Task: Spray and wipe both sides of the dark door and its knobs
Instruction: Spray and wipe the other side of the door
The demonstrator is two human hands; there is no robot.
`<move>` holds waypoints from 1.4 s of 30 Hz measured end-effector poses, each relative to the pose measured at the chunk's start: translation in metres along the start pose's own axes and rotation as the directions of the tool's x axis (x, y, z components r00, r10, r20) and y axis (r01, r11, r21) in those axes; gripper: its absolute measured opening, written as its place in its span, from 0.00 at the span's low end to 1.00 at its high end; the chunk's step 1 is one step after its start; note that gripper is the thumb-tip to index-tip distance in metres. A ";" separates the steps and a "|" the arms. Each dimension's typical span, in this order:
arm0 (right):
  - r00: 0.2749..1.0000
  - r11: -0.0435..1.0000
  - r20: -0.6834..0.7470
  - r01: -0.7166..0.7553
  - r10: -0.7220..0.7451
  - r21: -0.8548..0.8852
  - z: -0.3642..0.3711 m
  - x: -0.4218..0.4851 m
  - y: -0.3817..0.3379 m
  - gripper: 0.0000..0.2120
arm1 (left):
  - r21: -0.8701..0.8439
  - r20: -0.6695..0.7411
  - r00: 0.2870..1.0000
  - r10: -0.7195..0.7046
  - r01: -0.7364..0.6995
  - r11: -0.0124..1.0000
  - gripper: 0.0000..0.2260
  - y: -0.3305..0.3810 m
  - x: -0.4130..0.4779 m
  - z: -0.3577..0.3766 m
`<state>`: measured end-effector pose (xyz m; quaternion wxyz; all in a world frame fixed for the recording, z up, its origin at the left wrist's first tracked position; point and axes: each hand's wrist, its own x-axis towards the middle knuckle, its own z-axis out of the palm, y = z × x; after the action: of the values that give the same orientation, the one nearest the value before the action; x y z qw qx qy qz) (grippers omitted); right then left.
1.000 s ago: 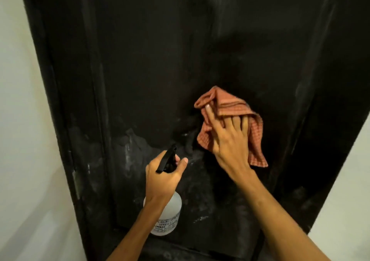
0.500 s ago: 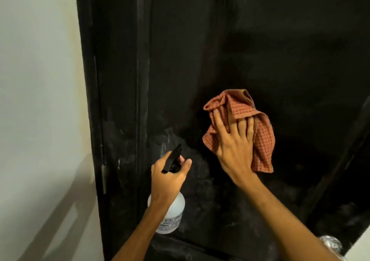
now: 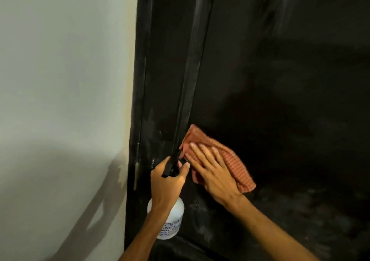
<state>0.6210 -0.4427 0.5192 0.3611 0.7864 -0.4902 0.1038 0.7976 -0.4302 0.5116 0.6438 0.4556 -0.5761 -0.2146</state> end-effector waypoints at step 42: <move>0.995 0.941 -0.098 0.034 -0.001 0.336 0.041 0.058 -0.015 0.24 | -0.082 0.008 0.977 -0.214 0.214 0.973 0.08 -0.034 0.006 -0.046</move>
<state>0.6541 -0.5068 0.5124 0.2454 0.8351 -0.4402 0.2205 0.8503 -0.4360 0.4897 0.6352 0.4884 -0.5141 -0.3061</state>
